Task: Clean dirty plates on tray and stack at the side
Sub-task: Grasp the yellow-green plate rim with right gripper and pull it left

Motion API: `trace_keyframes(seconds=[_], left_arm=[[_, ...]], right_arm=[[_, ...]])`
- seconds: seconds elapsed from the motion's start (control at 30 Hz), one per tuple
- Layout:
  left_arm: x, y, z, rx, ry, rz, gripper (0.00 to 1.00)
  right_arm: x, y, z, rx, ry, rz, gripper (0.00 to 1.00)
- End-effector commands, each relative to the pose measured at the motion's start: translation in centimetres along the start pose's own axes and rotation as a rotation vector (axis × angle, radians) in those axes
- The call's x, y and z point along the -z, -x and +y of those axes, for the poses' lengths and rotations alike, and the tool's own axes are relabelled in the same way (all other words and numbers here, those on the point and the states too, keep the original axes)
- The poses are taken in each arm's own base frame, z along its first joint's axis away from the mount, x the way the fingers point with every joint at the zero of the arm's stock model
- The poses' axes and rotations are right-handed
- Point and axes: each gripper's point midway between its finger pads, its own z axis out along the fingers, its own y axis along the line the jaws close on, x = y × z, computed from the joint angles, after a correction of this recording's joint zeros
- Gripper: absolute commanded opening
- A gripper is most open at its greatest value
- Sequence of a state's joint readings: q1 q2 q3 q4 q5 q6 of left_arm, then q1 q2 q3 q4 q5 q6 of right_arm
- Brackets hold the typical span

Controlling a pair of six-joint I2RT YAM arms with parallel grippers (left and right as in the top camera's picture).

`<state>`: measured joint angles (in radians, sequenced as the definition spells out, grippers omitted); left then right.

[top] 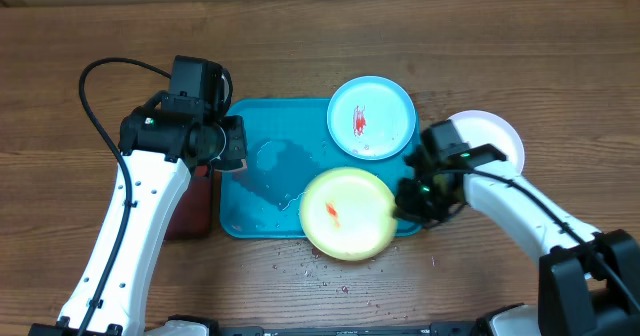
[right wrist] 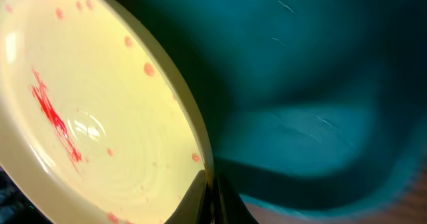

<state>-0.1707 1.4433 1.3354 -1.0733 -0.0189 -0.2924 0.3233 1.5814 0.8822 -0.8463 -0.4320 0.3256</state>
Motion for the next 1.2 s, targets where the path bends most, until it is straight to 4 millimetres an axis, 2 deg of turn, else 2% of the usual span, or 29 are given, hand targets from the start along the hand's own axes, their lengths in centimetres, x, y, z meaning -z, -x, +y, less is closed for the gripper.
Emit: trace_keyframes(seconds=[0.0, 0.13, 0.27, 0.33, 0.6, 0.7, 0.83, 0.87, 0.97, 1.0, 1.17], left_arm=[[0.4, 0.2, -0.3, -0.002, -0.016, -0.012, 0.04], [0.4, 0.2, -0.4, 0.001, -0.023, -0.009, 0.04], [0.4, 0.2, -0.4, 0.001, -0.023, -0.009, 0.04], [0.4, 0.1, -0.4, 0.001, -0.023, -0.009, 0.04], [0.4, 0.2, -0.4, 0.001, -0.024, -0.009, 0.04], [0.4, 0.2, -0.4, 0.001, -0.023, -0.009, 0.04], [0.4, 0.2, -0.4, 0.001, -0.023, -0.01, 0.04], [0.4, 0.2, -0.4, 0.001, -0.023, -0.01, 0.04], [0.4, 0.2, -0.4, 0.001, -0.023, -0.009, 0.04], [0.4, 0.1, -0.4, 0.0, -0.023, -0.009, 0.04], [0.4, 0.2, -0.4, 0.001, -0.024, -0.011, 0.04]], right_arm=[[0.2, 2.2, 4.9, -0.12, 0.074, -0.112, 0.04], [-0.5, 4.5, 5.8, -0.255, -0.035, -0.331, 0.04], [-1.6, 5.2, 7.9, -0.215, -0.05, -0.446, 0.04], [-2.5, 5.5, 9.0, -0.209, -0.019, -0.447, 0.04], [-5.8, 5.3, 9.4, -0.207, -0.029, -0.324, 0.04], [-6.1, 5.6, 10.6, -0.146, -0.01, -0.296, 0.04], [-5.6, 6.0, 11.6, -0.122, 0.003, -0.304, 0.04], [-5.4, 6.1, 11.7, -0.122, 0.002, -0.304, 0.09], [-5.2, 6.1, 11.8, -0.081, -0.01, -0.3, 0.31], [-5.2, 6.1, 11.8, -0.062, -0.015, -0.298, 0.36], [-4.8, 7.0, 11.2, 0.034, -0.047, -0.328, 0.39]])
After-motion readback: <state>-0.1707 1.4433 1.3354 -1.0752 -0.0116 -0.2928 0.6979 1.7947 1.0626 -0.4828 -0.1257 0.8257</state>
